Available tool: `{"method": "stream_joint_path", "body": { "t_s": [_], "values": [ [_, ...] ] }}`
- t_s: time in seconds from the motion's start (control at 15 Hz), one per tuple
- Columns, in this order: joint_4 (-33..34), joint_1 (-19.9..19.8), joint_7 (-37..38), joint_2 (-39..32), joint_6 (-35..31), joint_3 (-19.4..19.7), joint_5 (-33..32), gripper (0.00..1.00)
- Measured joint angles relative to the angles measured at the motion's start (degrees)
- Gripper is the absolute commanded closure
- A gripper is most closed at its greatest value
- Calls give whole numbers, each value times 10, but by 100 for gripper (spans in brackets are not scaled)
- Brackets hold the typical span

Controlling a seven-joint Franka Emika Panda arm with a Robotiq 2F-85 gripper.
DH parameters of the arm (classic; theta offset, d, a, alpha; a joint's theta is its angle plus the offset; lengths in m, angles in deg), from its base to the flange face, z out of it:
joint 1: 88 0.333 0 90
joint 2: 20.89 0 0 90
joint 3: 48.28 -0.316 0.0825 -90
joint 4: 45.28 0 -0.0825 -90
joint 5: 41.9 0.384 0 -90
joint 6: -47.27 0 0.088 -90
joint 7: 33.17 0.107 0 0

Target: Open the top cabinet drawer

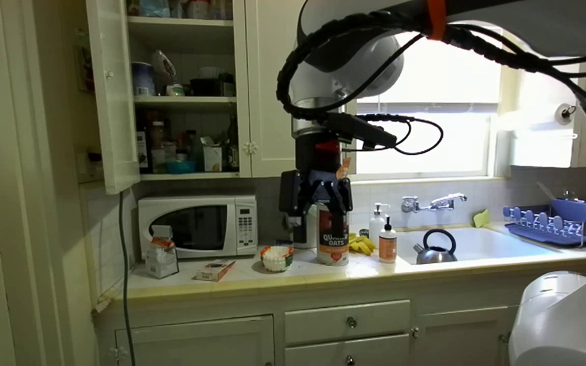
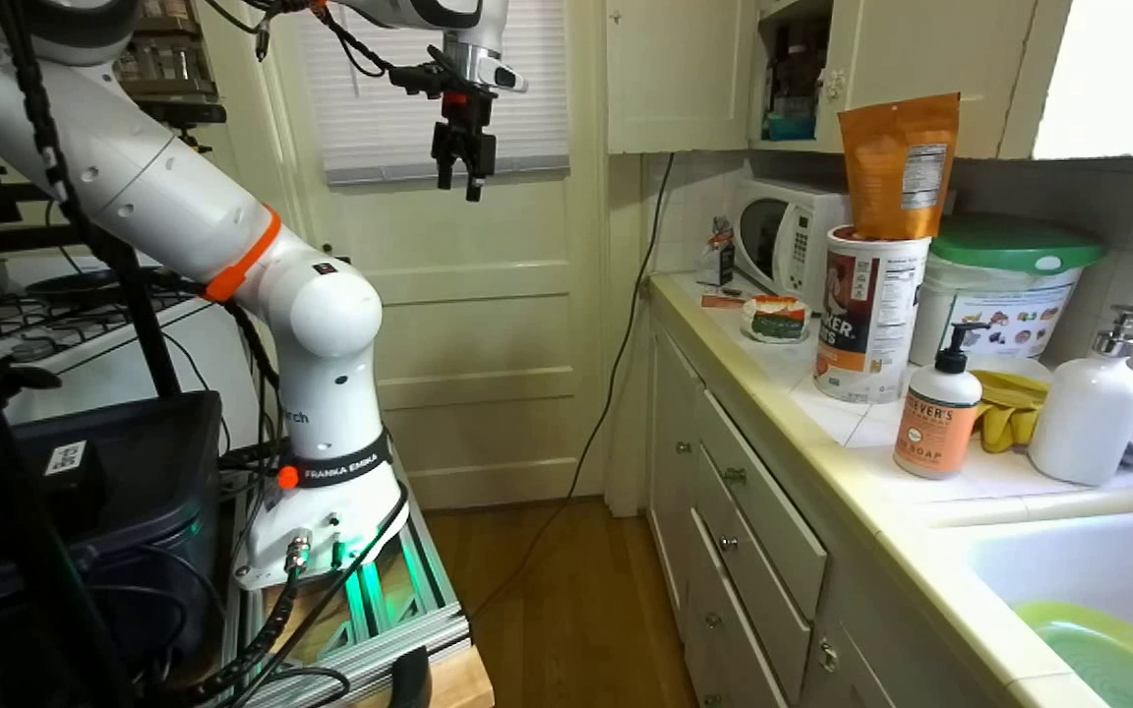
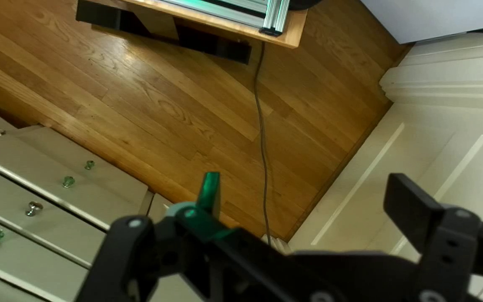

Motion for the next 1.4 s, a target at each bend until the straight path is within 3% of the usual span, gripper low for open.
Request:
{"method": "stream_joint_path", "body": {
  "t_s": [0.27, 0.73, 1.4],
  "values": [
    [-1, -8, -1, -1, -14, -2, 0, 0],
    [-62, -55, -11, -34, -186, 7, -6, 0],
    [-132, -123, -121, -127, -382, 104, -111, 0]
  ]
}}
